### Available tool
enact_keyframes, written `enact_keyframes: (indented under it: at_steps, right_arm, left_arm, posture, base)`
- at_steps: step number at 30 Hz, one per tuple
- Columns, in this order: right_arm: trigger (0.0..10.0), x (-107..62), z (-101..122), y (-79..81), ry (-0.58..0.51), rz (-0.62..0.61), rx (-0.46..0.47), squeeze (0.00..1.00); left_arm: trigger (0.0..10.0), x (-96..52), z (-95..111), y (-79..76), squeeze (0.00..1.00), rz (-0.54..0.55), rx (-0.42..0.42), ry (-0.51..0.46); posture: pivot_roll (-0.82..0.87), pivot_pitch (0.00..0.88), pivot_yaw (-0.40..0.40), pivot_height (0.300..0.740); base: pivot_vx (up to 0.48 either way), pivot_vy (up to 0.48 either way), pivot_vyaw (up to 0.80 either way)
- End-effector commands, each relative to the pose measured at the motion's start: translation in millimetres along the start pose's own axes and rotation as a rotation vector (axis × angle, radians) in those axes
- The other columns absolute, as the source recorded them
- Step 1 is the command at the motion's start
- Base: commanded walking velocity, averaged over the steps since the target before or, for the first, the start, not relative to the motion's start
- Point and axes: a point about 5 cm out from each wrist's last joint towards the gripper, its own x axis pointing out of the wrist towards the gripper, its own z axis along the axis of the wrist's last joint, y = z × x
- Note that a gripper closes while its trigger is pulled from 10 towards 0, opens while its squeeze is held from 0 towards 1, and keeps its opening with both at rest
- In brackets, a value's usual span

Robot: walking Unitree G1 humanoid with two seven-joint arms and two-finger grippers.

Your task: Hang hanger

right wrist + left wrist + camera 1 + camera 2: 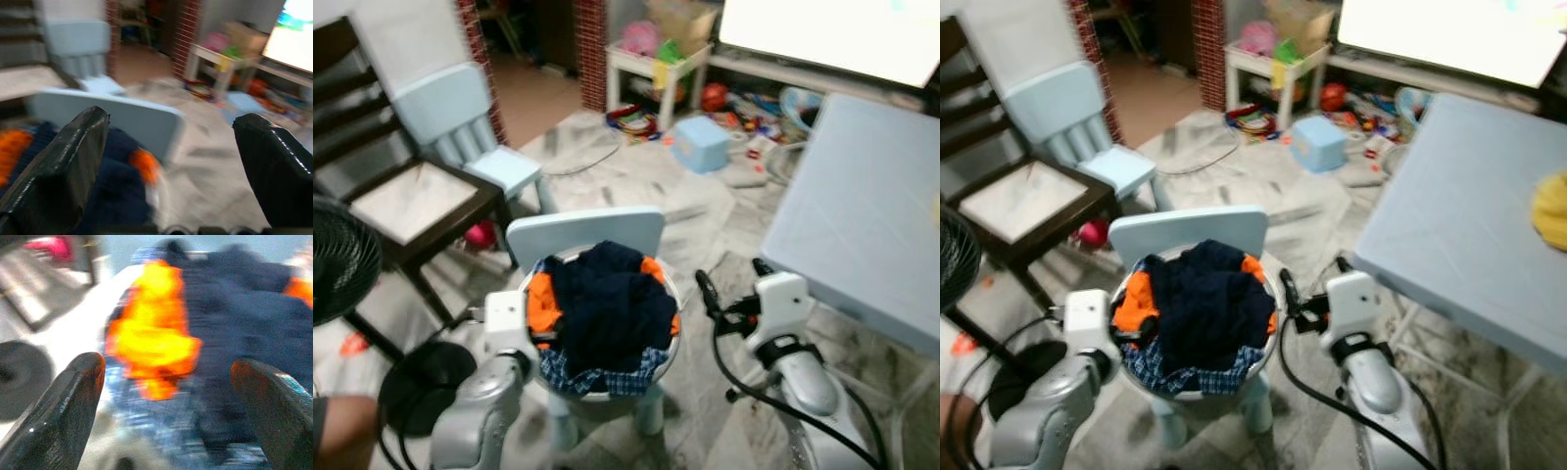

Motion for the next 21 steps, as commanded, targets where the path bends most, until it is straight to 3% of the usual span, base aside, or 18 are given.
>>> enact_keyframes:
  at_steps: [1, 5, 14, 21]
  right_arm:
    - [10.0, -2.3, 0.5, -5.7, 0.003, -0.018, -0.008, 0.00]
    - [10.0, -2.0, 1.3, -5.6, -0.003, -0.022, 0.001, 0.00]
    - [10.0, -2.9, 4.8, -8.0, -0.009, -0.034, 0.003, 0.00]
    - [10.0, -6.1, 7.1, -14.5, 0.008, -0.066, -0.013, 0.00]
  left_arm:
    - [10.0, 0.4, -1.3, -5.1, 0.00, -0.012, 0.005, 0.014]
    - [10.0, 2.6, -4.5, -7.6, 0.00, -0.031, 0.006, 0.037]
    - [10.0, 17.7, -2.5, -23.7, 0.00, -0.188, -0.003, 0.077]
    - [10.0, 25.2, 5.2, -32.1, 0.00, -0.228, 0.041, 0.057]
  posture:
    - [0.09, 0.069, -0.056, 0.740]
    - [0.09, 0.071, -0.055, 0.740]
    - [0.06, 0.080, -0.066, 0.740]
    - [0.02, 0.100, -0.063, 0.740]
  base:
    - [0.000, 0.000, 0.80]
    - [0.000, 0.000, 0.64]
    - [0.000, 0.000, 0.00]
    - [0.000, 0.000, 0.00]
